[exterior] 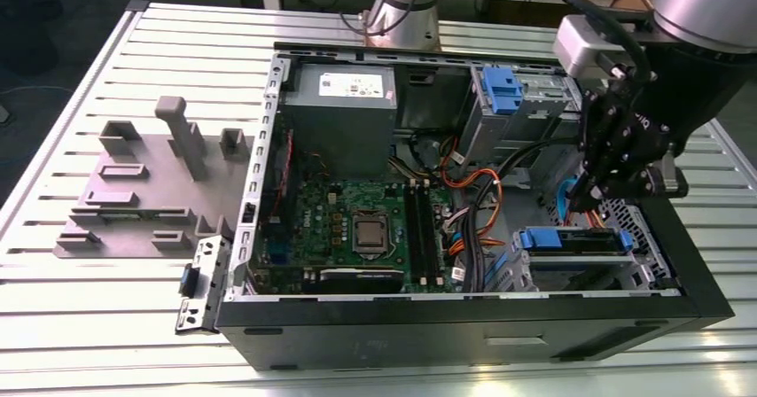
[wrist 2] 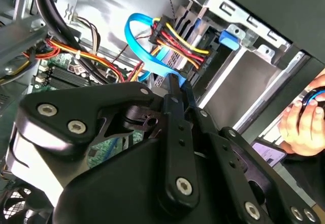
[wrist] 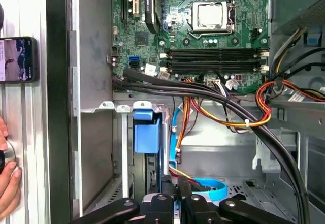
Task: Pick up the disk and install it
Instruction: 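Insert the second disk wire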
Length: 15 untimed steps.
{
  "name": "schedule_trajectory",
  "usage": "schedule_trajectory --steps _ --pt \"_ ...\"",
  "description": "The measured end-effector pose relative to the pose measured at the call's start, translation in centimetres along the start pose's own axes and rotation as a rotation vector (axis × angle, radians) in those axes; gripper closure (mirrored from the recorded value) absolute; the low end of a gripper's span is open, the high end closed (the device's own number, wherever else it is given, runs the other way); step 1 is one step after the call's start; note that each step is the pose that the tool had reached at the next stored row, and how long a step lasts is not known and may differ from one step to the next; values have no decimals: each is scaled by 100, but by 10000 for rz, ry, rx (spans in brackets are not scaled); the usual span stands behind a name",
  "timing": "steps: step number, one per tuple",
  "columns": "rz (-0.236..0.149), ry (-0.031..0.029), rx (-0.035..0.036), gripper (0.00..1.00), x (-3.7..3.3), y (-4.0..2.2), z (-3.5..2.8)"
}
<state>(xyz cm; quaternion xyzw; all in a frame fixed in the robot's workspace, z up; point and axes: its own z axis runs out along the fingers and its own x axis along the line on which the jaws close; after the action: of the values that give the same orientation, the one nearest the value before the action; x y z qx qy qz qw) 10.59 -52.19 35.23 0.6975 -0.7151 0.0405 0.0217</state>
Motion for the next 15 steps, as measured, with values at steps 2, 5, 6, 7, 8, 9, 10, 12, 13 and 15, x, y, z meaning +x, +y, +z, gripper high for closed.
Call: schedule_trajectory --steps 2,5,6,7,8,9,10,12,13,15 --pt "-5 -27 46 84 15 18 7" --pt "-9 -44 198 84 23 44 11" --pt "-7 -47 263 84 25 55 12" --pt "-4 -49 328 84 27 67 13" --pt "1 -50 402 84 27 83 13" --pt "6 -51 468 84 28 101 13" --pt "11 -56 522 84 31 118 15" --pt "18 -72 600 84 46 144 21" --pt "21 -91 623 84 57 152 25" --pt "26 -128 671 84 80 170 31"
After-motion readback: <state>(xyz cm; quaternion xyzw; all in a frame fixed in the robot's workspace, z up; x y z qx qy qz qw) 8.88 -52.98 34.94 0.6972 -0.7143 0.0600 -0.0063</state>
